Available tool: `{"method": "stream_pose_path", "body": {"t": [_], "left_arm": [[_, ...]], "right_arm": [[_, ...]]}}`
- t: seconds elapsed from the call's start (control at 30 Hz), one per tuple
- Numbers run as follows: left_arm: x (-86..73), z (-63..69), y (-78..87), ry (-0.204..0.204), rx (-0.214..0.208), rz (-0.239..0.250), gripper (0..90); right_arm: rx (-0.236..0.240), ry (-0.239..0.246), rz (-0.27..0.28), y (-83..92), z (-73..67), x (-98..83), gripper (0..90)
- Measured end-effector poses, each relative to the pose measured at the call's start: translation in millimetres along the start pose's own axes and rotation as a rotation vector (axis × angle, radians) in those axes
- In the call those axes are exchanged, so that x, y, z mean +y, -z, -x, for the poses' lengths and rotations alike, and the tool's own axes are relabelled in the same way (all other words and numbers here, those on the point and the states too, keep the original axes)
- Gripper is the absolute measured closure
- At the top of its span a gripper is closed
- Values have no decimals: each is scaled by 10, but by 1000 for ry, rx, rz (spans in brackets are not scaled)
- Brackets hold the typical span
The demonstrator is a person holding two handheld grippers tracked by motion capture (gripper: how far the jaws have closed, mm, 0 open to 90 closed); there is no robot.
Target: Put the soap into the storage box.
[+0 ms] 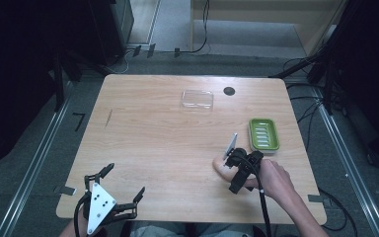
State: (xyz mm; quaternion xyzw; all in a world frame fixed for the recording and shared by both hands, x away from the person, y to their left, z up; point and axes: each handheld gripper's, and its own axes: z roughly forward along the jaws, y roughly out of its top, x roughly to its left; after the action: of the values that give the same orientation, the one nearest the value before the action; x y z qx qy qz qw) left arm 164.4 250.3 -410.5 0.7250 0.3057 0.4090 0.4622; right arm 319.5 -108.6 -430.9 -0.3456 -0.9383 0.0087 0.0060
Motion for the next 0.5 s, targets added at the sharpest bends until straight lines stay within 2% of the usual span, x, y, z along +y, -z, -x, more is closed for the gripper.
{"method": "stream_pose_path", "body": {"t": [0.5], "left_arm": [[-2, -4, 2, 0, 0, 1, 0]], "right_arm": [[3, 7, 0, 20, 62, 201, 0]]}}
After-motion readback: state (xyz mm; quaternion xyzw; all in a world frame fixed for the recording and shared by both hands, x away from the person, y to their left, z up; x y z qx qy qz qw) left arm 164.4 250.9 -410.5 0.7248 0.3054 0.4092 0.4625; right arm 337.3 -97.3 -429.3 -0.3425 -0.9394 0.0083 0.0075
